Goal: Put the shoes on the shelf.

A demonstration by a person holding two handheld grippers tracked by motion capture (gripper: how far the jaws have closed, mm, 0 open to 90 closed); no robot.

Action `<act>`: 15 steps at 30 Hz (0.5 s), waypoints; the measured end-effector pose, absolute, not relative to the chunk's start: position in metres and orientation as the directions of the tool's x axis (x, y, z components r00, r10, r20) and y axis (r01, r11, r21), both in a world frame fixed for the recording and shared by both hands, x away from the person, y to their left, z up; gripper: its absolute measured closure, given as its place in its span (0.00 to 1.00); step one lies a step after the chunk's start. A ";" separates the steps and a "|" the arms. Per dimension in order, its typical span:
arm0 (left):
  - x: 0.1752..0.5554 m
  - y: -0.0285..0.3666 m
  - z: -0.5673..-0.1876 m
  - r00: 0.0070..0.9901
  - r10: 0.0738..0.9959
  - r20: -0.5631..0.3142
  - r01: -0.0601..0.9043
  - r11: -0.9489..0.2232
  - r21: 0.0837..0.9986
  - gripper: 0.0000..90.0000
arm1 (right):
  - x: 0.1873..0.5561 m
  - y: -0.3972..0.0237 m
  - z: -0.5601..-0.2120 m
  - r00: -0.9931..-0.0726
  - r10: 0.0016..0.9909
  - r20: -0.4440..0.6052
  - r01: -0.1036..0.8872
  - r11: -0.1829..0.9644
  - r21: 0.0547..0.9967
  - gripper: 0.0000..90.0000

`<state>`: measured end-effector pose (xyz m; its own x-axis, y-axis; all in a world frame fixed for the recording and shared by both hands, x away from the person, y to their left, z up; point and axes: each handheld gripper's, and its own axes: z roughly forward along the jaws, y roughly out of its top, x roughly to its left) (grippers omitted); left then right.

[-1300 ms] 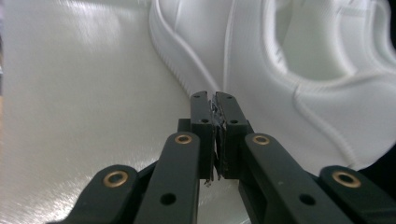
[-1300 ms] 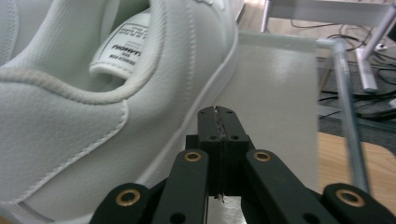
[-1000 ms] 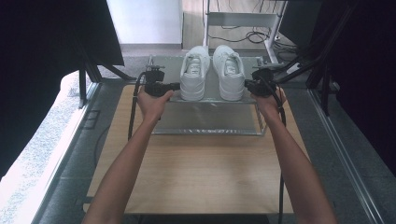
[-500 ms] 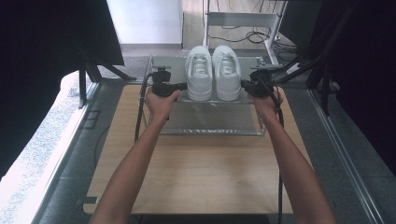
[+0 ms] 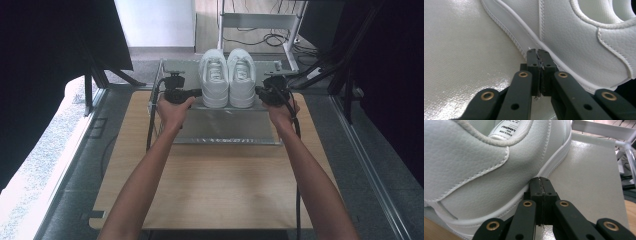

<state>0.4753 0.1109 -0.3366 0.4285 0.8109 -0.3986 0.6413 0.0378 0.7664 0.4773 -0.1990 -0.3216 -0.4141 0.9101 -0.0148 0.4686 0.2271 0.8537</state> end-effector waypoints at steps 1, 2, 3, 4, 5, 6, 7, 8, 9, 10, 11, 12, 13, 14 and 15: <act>0.475 0.112 -0.337 0.427 0.811 -0.401 0.639 0.043 0.768 0.94 | 0.477 -0.200 -0.322 -0.417 0.909 -0.011 0.469 0.225 0.854 1.00; 0.475 0.114 -0.337 0.426 0.806 -0.411 0.635 0.057 0.771 0.92 | 0.477 -0.201 -0.322 -0.421 0.907 -0.007 0.467 0.224 0.855 1.00; 0.475 0.115 -0.337 0.428 0.801 -0.418 0.632 0.065 0.772 0.90 | 0.477 -0.202 -0.323 -0.420 0.908 -0.004 0.465 0.219 0.858 0.97; 0.474 0.117 -0.336 0.429 0.798 -0.424 0.629 0.074 0.774 0.89 | 0.476 -0.203 -0.323 -0.419 0.908 -0.005 0.463 0.218 0.859 0.95; 0.473 0.119 -0.335 0.435 0.797 -0.419 0.622 0.070 0.780 0.87 | 0.476 -0.205 -0.324 -0.418 0.908 0.000 0.459 0.211 0.863 0.94; 0.472 0.120 -0.334 0.438 0.797 -0.416 0.617 0.069 0.784 0.85 | 0.475 -0.207 -0.324 -0.421 0.907 0.013 0.453 0.198 0.869 0.93; 0.470 0.122 -0.332 0.445 0.799 -0.405 0.606 0.064 0.793 0.83 | 0.474 -0.208 -0.324 -0.419 0.908 0.021 0.451 0.189 0.872 0.92; 0.467 0.124 -0.331 0.447 0.805 -0.390 0.596 0.058 0.801 0.80 | 0.472 -0.210 -0.323 -0.420 0.907 0.025 0.444 0.182 0.877 0.90; 0.465 0.126 -0.329 0.452 0.811 -0.370 0.584 0.044 0.810 0.77 | 0.471 -0.211 -0.322 -0.419 0.907 0.030 0.440 0.175 0.881 0.87; 0.463 0.127 -0.327 0.458 0.816 -0.353 0.577 0.029 0.816 0.76 | 0.469 -0.213 -0.321 -0.416 0.909 0.032 0.431 0.166 0.887 0.83; 0.461 0.128 -0.327 0.463 0.819 -0.339 0.570 0.018 0.821 0.75 | 0.467 -0.214 -0.320 -0.411 0.911 0.032 0.422 0.159 0.893 0.79; 0.459 0.130 -0.325 0.470 0.821 -0.325 0.562 0.007 0.827 0.73 | 0.466 -0.215 -0.319 -0.407 0.913 0.031 0.413 0.153 0.898 0.75; 0.456 0.132 -0.324 0.478 0.821 -0.310 0.551 -0.006 0.834 0.71 | 0.463 -0.216 -0.318 -0.402 0.915 0.030 0.408 0.149 0.901 0.71; 0.453 0.134 -0.324 0.486 0.821 -0.300 0.542 -0.013 0.841 0.68 | 0.460 -0.217 -0.316 -0.400 0.916 0.033 0.398 0.142 0.906 0.68; 0.451 0.135 -0.323 0.488 0.821 -0.297 0.539 -0.015 0.842 0.65 | 0.456 -0.218 -0.315 -0.403 0.915 0.036 0.389 0.136 0.911 0.66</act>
